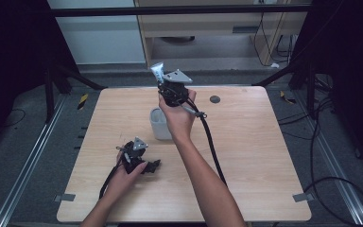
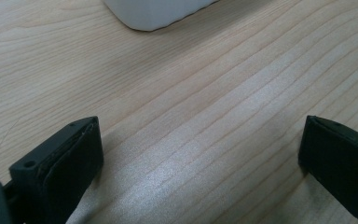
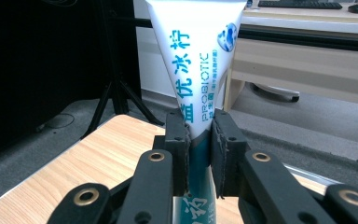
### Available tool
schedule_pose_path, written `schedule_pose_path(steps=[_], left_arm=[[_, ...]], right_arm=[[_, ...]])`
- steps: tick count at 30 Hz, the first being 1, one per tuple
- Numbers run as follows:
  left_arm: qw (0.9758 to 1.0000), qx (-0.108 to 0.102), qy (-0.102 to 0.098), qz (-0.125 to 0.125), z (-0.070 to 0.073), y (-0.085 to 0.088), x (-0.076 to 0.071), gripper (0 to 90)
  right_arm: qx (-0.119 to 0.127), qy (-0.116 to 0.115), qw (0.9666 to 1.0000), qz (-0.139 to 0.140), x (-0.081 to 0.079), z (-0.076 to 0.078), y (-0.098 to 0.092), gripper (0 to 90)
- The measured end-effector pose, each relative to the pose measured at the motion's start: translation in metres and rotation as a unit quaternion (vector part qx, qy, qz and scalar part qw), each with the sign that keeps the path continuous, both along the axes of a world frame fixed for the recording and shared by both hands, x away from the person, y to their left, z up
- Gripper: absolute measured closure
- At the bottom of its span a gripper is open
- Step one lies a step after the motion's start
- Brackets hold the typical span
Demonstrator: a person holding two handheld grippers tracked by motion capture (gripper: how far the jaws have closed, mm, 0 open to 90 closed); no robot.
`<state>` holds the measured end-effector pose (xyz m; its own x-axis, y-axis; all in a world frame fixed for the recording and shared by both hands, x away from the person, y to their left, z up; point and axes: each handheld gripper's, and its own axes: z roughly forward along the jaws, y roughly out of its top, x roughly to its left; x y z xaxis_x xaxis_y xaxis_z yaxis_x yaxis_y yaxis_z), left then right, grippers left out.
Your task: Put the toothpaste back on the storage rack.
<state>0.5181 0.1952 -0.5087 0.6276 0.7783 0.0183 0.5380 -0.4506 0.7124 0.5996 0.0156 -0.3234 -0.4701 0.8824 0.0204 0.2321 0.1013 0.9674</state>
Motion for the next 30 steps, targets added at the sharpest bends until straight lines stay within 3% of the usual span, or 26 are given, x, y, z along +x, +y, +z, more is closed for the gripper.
schedule_pose_path(steps=[21,30], left_arm=[[1.0000,-0.001,0.000,0.001,0.000,0.000,0.000,0.0],[1.0000,-0.001,0.000,-0.001,0.000,0.000,0.000,0.0]], right_arm=[[-0.001,0.008,0.9999,-0.007,0.001,-0.016,-0.005,78.6],[-0.012,0.006,0.9998,-0.011,0.004,-0.021,-0.005,78.5]])
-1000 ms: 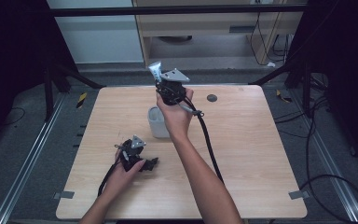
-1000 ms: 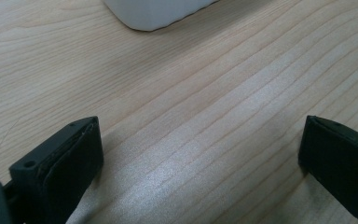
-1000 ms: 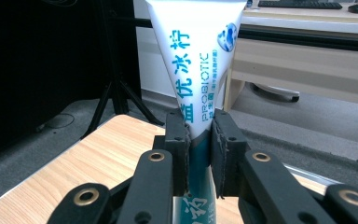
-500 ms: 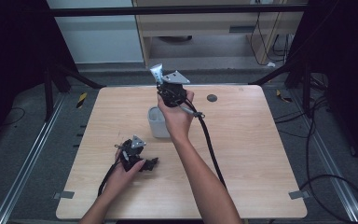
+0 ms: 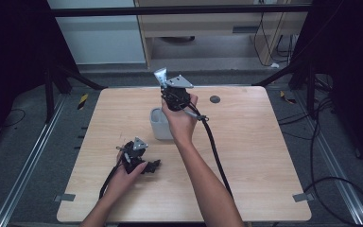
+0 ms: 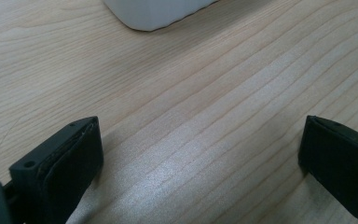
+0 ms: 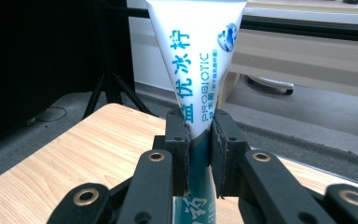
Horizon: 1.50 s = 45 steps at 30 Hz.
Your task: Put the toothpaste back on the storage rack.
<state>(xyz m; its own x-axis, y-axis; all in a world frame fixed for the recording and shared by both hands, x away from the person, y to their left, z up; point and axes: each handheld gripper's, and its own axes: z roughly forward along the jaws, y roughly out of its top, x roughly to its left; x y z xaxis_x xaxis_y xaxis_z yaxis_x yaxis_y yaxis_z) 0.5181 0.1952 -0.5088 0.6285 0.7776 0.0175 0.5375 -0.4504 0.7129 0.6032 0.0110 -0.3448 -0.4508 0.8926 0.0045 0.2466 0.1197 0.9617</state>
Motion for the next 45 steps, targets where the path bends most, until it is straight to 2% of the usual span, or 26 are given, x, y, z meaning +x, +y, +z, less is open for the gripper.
schedule_pose_path(steps=[19,32,45], left_arm=[[1.0000,0.000,0.000,0.000,0.000,0.000,0.000,0.0],[1.0000,0.000,0.000,0.000,0.000,0.000,0.000,0.0],[1.0000,0.000,0.000,-0.001,0.000,0.000,0.000,0.0]], right_arm=[[-0.005,0.018,0.9998,-0.004,0.002,-0.017,-0.001,78.5],[-0.023,0.033,0.9992,0.001,0.001,-0.024,-0.001,78.4],[-0.027,0.058,0.9979,0.003,0.000,-0.033,-0.006,78.4]])
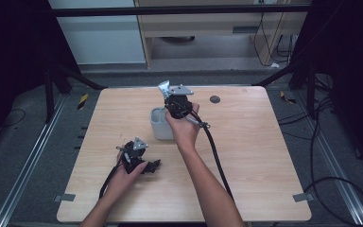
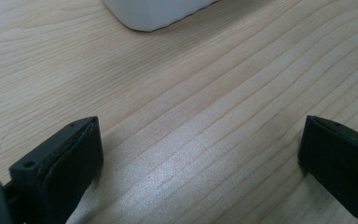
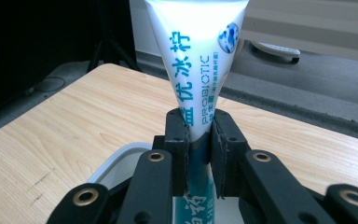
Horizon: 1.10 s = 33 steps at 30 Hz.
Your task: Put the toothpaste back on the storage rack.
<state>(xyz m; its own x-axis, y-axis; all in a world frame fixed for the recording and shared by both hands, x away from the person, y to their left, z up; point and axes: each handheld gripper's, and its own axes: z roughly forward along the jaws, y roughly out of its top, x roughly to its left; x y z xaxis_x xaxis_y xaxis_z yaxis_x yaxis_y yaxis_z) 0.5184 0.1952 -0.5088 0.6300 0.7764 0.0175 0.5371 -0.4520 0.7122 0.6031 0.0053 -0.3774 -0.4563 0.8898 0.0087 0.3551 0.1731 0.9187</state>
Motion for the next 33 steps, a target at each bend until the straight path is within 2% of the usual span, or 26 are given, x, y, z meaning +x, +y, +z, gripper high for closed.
schedule_pose_path(steps=[16,33], left_arm=[[1.0000,0.000,0.000,0.000,0.000,0.000,0.000,0.0],[1.0000,0.000,0.000,0.000,0.000,0.000,0.000,0.0]], right_arm=[[-0.019,0.025,0.9994,0.013,-0.003,-0.007,0.002,78.5],[-0.022,0.040,0.9987,0.020,-0.008,-0.015,0.000,78.8]])
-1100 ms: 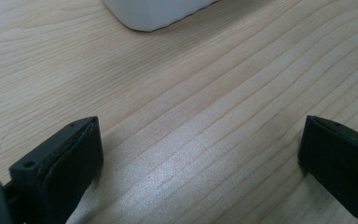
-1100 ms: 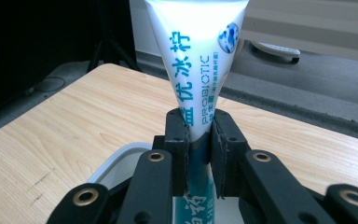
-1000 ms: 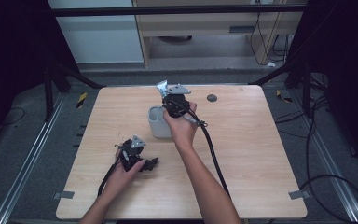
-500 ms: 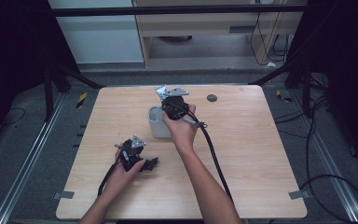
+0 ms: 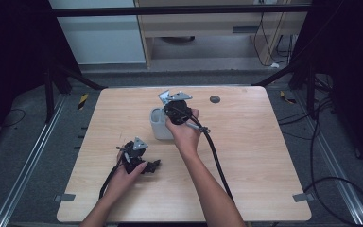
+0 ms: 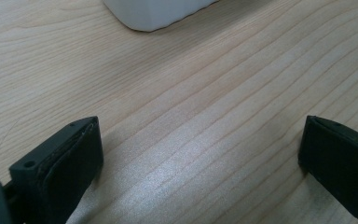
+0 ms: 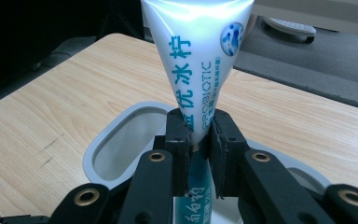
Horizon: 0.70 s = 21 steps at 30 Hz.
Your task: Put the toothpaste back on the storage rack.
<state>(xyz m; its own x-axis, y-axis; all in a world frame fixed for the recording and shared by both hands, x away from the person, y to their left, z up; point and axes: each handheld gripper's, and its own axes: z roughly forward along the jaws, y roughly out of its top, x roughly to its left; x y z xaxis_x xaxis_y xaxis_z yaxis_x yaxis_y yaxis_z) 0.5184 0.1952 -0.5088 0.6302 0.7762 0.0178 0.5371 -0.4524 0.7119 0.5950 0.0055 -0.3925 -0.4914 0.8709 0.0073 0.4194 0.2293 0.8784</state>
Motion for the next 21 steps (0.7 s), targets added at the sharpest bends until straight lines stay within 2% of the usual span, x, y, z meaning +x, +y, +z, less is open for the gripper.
schedule_pose_path(steps=[21], left_arm=[[1.0000,0.000,0.000,0.000,0.0000,-0.0001,0.0001,0.0]], right_arm=[[-0.004,0.018,0.9997,0.016,0.0024,-0.0082,0.0078,78.7]])
